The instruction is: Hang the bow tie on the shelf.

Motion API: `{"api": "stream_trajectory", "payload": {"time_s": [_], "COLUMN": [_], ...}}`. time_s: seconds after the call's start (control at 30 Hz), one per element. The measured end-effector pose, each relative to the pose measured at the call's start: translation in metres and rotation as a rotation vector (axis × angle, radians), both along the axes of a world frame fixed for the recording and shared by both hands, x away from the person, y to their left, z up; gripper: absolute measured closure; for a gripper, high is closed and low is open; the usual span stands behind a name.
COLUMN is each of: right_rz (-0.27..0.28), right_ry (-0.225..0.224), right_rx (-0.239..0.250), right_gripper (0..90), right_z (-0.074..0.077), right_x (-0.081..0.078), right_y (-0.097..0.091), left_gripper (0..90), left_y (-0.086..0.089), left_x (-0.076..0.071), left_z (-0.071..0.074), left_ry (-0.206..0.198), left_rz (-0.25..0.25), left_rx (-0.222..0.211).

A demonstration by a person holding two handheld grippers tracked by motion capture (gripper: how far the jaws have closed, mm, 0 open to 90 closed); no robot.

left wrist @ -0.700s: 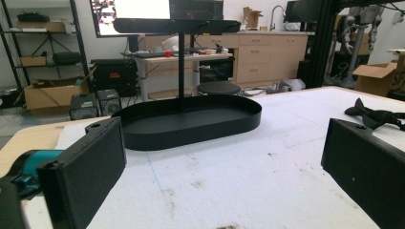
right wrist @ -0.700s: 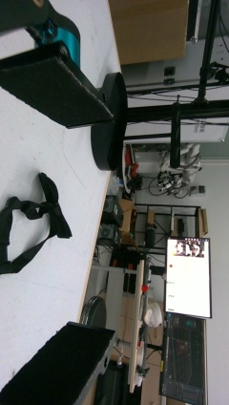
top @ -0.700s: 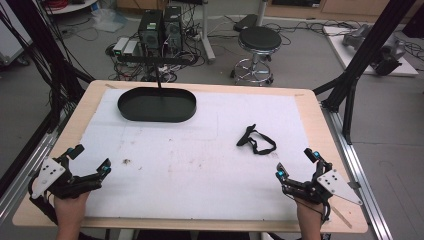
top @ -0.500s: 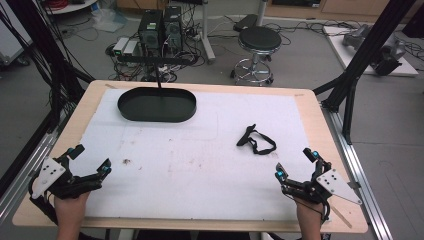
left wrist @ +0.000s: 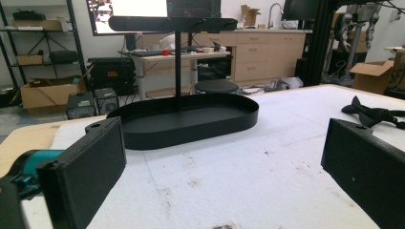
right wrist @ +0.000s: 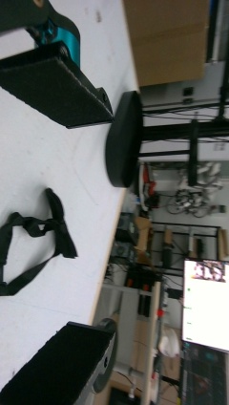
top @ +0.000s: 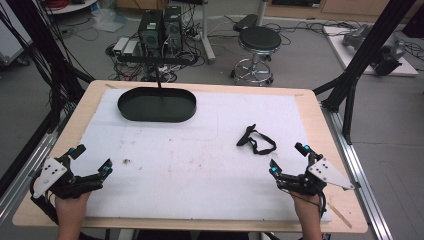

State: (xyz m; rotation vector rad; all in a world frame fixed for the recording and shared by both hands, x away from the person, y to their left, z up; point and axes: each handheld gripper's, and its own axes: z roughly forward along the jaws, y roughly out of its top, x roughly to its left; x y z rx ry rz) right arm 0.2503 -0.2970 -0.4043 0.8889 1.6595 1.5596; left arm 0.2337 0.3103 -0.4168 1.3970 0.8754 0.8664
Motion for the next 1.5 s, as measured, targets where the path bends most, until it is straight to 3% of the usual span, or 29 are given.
{"api": "stream_trajectory", "payload": {"time_s": [0.37, 0.53, 0.67, 0.8, 0.93, 1.1, 1.17, 1.23, 1.5], "right_rz": [0.033, 0.036, 0.039, 0.030, 0.030, 0.023, 0.033, 0.045, 0.003], "right_ry": [0.124, 0.206, 0.249, 0.307, 0.333, 0.403, 0.406, 0.421, 0.468], "right_rx": [-0.133, -0.208, -0.232, -0.286, -0.321, -0.359, -0.380, -0.402, -0.354], "right_gripper": [1.0, 0.9, 1.0, 2.4, 5.2, 5.5, 10.8, 21.7, 31.7], "right_z": [0.002, -0.006, -0.012, -0.020, -0.025, -0.036, -0.039, -0.040, -0.043], "right_x": [0.041, 0.063, 0.074, 0.093, 0.102, 0.112, 0.114, 0.115, 0.120], "right_y": [0.019, 0.029, 0.036, 0.044, 0.050, 0.053, 0.055, 0.055, 0.050], "left_gripper": [1.8, 1.8, 1.8, 1.8, 1.8, 1.8, 1.8, 1.7, 1.8], "left_y": [-0.001, -0.001, -0.001, -0.001, -0.001, 0.000, 0.000, 0.000, -0.001], "left_x": [0.001, 0.001, 0.002, 0.002, 0.002, 0.002, 0.002, 0.002, 0.003], "left_z": [0.000, 0.000, 0.000, 0.000, 0.000, -0.001, -0.001, -0.001, -0.002], "left_ry": [0.007, 0.006, 0.006, 0.006, 0.009, 0.009, 0.009, 0.010, 0.015], "left_rz": [0.000, 0.003, 0.001, 0.000, 0.002, 0.002, 0.003, 0.004, -0.001], "left_rx": [0.004, 0.002, 0.001, 0.000, 0.002, 0.002, 0.001, 0.002, 0.003]}}
